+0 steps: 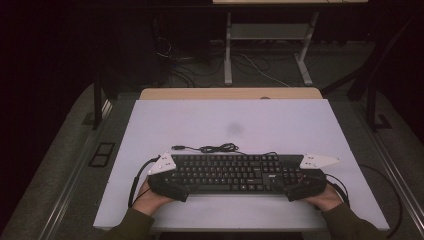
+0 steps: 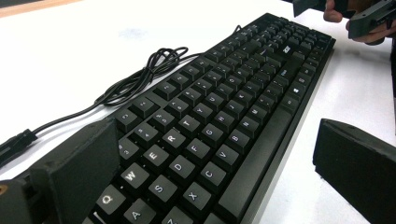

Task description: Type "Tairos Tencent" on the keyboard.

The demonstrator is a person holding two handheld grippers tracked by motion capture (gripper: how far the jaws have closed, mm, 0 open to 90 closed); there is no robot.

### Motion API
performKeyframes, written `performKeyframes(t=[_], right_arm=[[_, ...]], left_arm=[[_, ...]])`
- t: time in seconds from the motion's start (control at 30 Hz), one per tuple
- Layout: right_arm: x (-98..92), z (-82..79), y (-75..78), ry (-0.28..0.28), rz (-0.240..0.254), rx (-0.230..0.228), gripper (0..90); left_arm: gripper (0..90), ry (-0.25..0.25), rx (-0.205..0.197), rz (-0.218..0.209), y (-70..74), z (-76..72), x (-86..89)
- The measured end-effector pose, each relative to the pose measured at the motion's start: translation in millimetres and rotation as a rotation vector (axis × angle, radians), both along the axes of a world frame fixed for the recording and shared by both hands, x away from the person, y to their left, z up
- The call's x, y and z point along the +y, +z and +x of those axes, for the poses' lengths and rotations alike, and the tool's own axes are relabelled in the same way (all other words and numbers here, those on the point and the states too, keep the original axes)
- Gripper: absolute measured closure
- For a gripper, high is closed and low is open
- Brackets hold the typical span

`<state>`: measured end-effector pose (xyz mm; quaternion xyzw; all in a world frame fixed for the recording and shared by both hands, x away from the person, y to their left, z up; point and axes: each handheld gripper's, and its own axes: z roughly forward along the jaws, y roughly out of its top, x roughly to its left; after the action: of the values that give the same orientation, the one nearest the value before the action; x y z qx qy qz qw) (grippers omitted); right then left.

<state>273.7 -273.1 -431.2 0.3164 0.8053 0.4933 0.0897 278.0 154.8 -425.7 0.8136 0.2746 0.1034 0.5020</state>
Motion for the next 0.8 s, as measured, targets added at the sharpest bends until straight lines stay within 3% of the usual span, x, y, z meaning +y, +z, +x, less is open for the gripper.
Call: performKeyframes(t=[0.8], right_arm=[[33.9, 10.3, -0.3, 0.052, 0.0, 0.012, 4.7]], left_arm=[[0.0, -0.011, 0.022, -0.019, -2.9, 6.0, -12.1]])
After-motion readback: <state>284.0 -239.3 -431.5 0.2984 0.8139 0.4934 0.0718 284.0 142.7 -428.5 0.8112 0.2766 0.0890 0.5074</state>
